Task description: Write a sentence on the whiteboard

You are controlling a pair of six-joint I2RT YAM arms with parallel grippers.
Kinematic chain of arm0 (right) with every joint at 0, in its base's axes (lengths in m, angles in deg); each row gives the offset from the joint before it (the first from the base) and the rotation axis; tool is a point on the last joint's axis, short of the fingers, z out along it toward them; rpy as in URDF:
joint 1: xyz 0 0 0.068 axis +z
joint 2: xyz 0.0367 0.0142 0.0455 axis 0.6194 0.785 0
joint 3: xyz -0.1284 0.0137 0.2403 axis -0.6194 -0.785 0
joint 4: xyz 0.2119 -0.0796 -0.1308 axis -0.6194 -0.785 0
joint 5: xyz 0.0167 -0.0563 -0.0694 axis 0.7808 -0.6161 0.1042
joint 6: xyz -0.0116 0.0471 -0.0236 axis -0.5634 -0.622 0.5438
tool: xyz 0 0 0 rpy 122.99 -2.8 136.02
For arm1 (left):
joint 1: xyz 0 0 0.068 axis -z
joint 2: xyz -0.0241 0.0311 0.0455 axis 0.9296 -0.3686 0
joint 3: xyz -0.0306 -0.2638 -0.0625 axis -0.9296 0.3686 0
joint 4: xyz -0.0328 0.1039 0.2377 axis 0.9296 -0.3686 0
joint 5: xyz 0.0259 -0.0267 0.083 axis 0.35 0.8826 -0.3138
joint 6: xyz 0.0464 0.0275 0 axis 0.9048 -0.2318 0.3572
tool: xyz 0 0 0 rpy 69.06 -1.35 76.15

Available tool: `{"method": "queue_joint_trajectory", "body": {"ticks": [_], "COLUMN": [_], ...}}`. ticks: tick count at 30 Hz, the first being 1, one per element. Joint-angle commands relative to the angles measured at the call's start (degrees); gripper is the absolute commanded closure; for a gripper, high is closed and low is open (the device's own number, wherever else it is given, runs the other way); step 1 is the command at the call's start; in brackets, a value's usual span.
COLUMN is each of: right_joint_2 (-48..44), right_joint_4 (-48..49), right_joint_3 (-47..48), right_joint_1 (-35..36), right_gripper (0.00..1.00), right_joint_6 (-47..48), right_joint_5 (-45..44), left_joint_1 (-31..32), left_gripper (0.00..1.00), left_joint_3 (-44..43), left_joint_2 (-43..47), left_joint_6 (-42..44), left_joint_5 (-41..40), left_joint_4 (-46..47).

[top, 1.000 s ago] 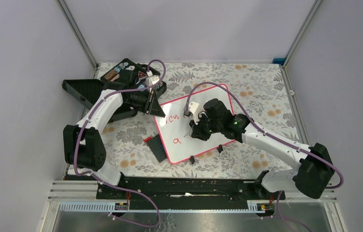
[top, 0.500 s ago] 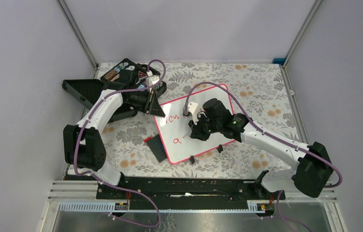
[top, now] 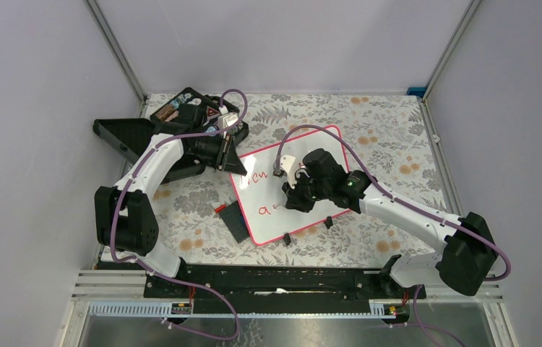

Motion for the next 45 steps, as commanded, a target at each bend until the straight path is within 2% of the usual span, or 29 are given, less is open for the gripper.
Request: {"method": "queue_joint_trajectory", "body": {"ticks": [1, 25, 45], "right_joint_2": [-0.91, -0.77, -1.74], "right_joint_4": [-1.36, -1.93, -4.59], "right_joint_3": [-0.33, 3.98, 1.03], "right_joint_1": [-0.51, -4.49, -4.49], "right_gripper": [1.0, 1.0, 1.0], "right_joint_6": [1.56, 0.88, 2.63], "right_joint_5": [-1.38, -3.24, -0.25], "left_joint_1": [1.28, 1.32, 1.41], "left_gripper": [1.0, 1.0, 1.0], "left_joint_3": [0.4, 0.53, -0.11], "left_joint_2": [-1.72, -1.6, -2.47], "left_joint_6": [2.35, 2.25, 2.26], "left_joint_5": [-6.9, -6.87, -6.74], "left_joint_4": [0.87, 0.92, 0.86]}}
